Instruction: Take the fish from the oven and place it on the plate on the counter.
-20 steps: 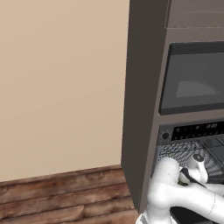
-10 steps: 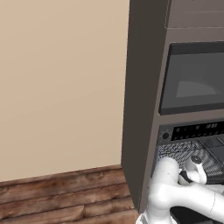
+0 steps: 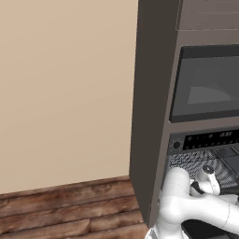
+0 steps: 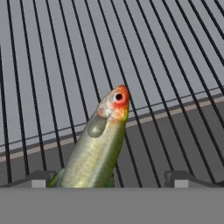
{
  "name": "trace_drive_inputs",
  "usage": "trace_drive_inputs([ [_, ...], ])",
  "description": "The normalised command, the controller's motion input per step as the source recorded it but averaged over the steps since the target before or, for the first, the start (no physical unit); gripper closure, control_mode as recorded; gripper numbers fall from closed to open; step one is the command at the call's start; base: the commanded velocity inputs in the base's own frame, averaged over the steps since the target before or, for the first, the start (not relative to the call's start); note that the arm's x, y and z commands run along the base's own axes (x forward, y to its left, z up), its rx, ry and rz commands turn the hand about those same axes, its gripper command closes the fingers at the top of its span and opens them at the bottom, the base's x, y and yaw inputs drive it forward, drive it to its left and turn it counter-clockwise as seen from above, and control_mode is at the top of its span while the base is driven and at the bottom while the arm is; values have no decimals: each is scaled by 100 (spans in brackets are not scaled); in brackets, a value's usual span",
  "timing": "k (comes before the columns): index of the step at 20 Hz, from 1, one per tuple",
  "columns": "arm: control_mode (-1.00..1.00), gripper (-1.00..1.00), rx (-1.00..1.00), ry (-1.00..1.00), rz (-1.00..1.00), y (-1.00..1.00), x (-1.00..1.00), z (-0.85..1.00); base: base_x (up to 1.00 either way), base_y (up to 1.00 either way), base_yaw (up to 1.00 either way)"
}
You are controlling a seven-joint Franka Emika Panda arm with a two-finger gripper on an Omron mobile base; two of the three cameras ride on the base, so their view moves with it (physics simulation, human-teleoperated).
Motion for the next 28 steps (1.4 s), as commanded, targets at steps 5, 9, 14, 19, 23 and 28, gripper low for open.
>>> trace_drive_inputs([
  [5, -100, 100, 0, 0, 0, 57, 8, -100, 0, 0, 0],
  [9, -100, 100, 0, 3, 0, 41, 12, -100, 0, 0, 0],
  [14, -100, 100, 0, 14, 2, 9, -25, -100, 0, 0, 0],
  [19, -100, 100, 0, 25, 1, -8, -68, -100, 0, 0, 0],
  [23, -100, 100, 0, -3, 0, -55, -100, -86, 0, 0, 0],
  [28, -100, 100, 0, -12, 0, -69, -100, -46, 0, 0, 0],
])
